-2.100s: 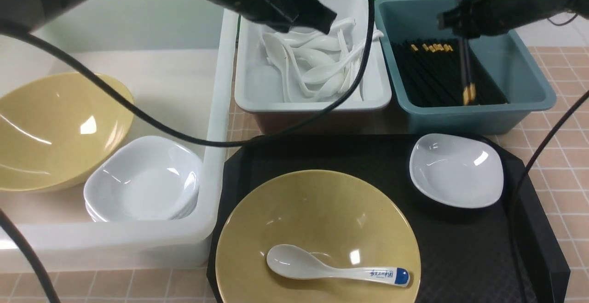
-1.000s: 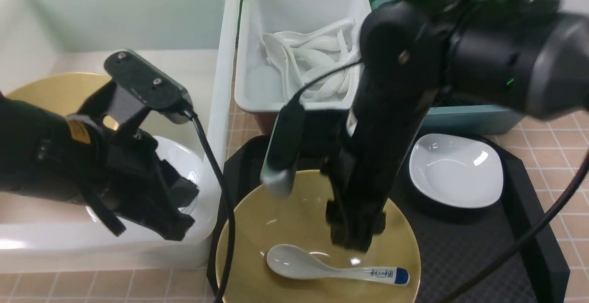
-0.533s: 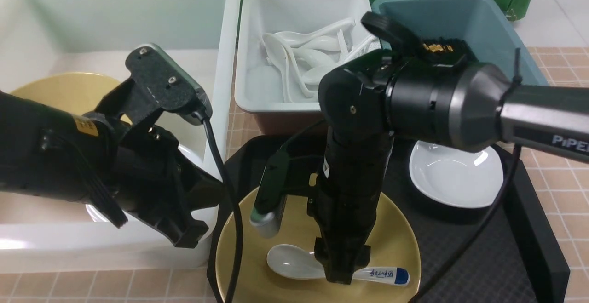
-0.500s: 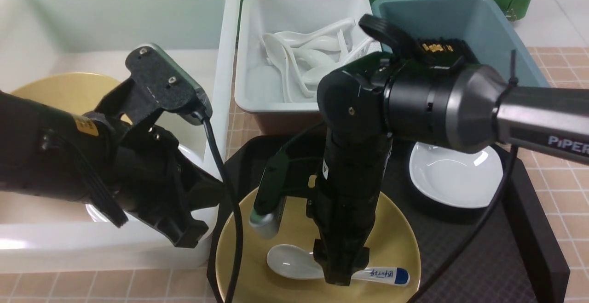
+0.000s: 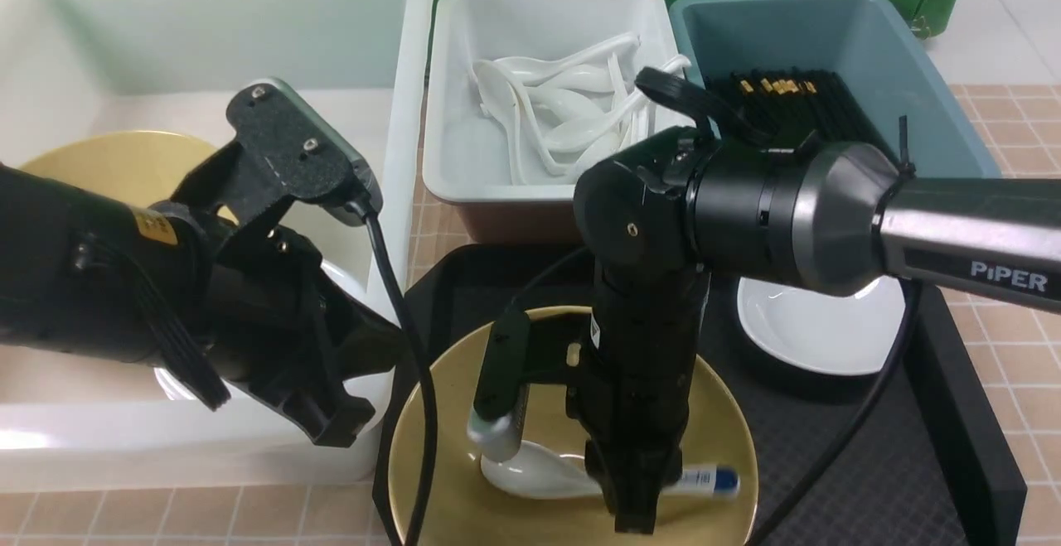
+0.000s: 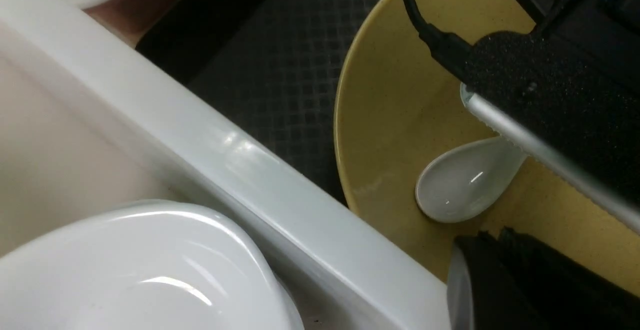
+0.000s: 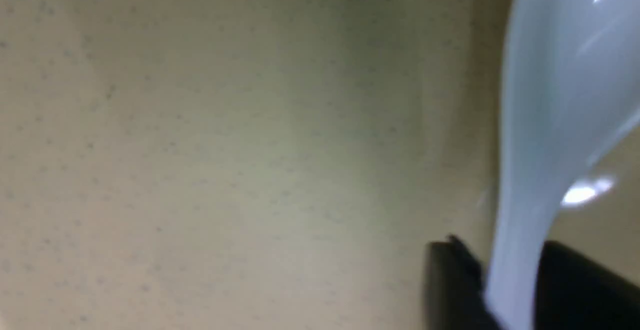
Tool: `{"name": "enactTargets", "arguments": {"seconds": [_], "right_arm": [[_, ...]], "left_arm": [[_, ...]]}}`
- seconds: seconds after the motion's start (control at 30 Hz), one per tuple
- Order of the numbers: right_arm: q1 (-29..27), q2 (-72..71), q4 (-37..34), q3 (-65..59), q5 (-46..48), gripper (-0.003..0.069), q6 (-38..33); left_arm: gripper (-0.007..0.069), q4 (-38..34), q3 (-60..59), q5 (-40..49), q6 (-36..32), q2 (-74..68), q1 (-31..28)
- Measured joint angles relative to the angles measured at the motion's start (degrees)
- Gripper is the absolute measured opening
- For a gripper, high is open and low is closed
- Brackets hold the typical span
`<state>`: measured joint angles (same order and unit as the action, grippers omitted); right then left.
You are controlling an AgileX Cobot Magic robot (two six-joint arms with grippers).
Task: On brown table put chopsticks spoon bowls plates into blue grey white boxes.
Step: 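Reach down and grasp the white spoon resting in the bowl with the right gripper, then place the white spoon into the bin of spoons with the right gripper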
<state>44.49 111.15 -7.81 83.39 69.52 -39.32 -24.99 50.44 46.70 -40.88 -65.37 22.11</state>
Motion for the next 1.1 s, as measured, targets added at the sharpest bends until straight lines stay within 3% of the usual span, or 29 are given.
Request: {"name": "enactTargets", "arguments": {"seconds": [0.17, 0.43, 0.57, 0.63, 0.73, 0.83, 0.93, 0.97, 1.0, 1.1], "right_arm": [[-0.96, -4.75, 2.63, 2.81, 0.13, 0.0144, 1.69], [-8.42, -9.83, 4.32, 10.54, -3.55, 0.0144, 6.08], [-12.72, -9.11, 4.73, 13.48, -21.27, 0.0144, 10.11], [-13.71, -8.29, 4.72, 13.69, -28.91, 0.0144, 12.2], [-15.55, -4.02, 4.72, 13.8, -47.46, 0.0144, 17.87], [-16.15, 0.16, 4.66, 14.64, -53.32, 0.0149, 19.71], [-16.42, 4.18, 4.66, 15.96, -54.97, 0.0186, 20.5], [-16.62, 6.42, 4.66, 16.8, -55.11, 0.025, 21.83], [-16.67, 6.65, 4.66, 16.92, -55.11, 0.025, 22.06], [-17.27, 8.74, 4.6, 18.45, -53.96, 0.0406, 24.94]], "left_arm": [[0.0001, 0.0, 0.0, -2.87, 0.88, 0.0, 0.0], [0.0001, -0.05, 3.73, -11.32, 13.62, -2.23, -4.66], [0.0001, -0.19, 12.92, -7.84, 15.33, -8.33, -9.89], [0.0001, -0.19, 16.36, -6.05, 14.89, -10.63, -10.64], [0.0001, -0.36, 24.26, -2.04, 13.2, -16.5, -10.8], [0.0001, -0.91, 26.65, -0.72, 12.92, -19.17, -10.67], [0.0001, -1.71, 27.19, 0.03, 12.65, -21.3, -10.6], [0.0001, -1.74, 27.32, 0.59, 12.5, -22.8, -10.6], [0.0001, -1.73, 27.32, 0.59, 12.51, -22.8, -10.54], [0.0001, -2.16, 27.39, 1.1, 11.59, -25.09, -10.49]]}}
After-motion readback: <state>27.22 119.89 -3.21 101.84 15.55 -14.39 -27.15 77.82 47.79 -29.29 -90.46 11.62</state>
